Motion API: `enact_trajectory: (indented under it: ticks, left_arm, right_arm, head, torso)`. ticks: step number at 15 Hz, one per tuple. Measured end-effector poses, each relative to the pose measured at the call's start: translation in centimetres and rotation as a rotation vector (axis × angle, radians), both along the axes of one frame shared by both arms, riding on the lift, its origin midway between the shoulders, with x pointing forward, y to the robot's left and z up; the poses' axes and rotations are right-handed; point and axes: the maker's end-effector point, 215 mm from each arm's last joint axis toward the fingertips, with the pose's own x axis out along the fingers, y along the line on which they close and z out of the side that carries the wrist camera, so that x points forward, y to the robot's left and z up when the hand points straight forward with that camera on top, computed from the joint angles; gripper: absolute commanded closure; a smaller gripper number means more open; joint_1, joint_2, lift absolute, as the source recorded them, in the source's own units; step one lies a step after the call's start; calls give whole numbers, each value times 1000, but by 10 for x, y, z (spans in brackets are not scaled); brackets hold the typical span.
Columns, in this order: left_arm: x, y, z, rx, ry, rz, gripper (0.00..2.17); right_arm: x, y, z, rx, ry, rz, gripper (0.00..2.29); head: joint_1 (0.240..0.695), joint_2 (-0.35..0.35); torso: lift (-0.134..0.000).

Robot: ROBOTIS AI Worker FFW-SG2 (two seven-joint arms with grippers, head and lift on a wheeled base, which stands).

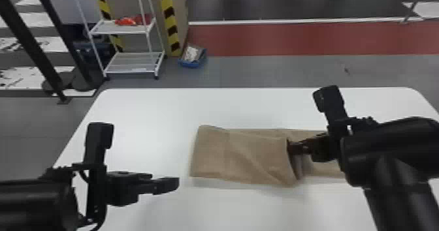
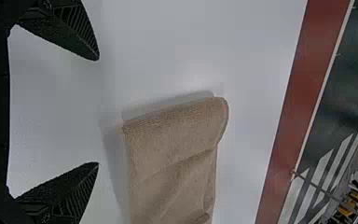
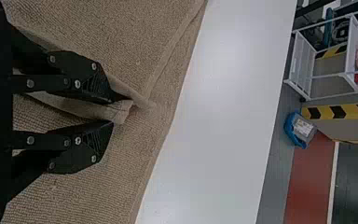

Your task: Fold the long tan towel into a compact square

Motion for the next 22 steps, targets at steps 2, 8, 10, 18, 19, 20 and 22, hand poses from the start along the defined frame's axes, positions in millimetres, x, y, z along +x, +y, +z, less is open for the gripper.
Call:
enact_trajectory:
  ticks: [2,8,10,18,19,20,22]
  left_arm:
    - [1,1,0,2,-1,-1,83]
    - [4,3,1,7,-11,0,83]
    - [6,5,1,9,-14,1,83]
    - [10,8,-2,16,-15,-1,83]
    - [11,9,-2,16,-16,-1,83]
    - [12,8,-2,16,-17,-2,83]
    - [13,8,-2,17,-16,-5,83]
  right_arm:
    - [2,-1,1,-3,-7,-1,1025]
    - [22,-9,25,9,-88,-20,1025]
    - [28,-8,32,22,-119,-13,1021]
    - [24,-11,19,-4,-106,-7,637]
    - [22,-11,16,-2,-100,-6,542]
    - [19,-8,13,1,-91,1,535]
    - [12,1,8,4,-83,21,535]
  head:
    - [695,83]
    - [695,75]
    - [695,75]
    - [695,77]
    - [695,77]
    - [695,79]
    - [695,90]
  torso:
    - [-125]
    - [-125]
    - [-125]
    - [-125]
    - [-125]
    - [-125]
    - [-125]
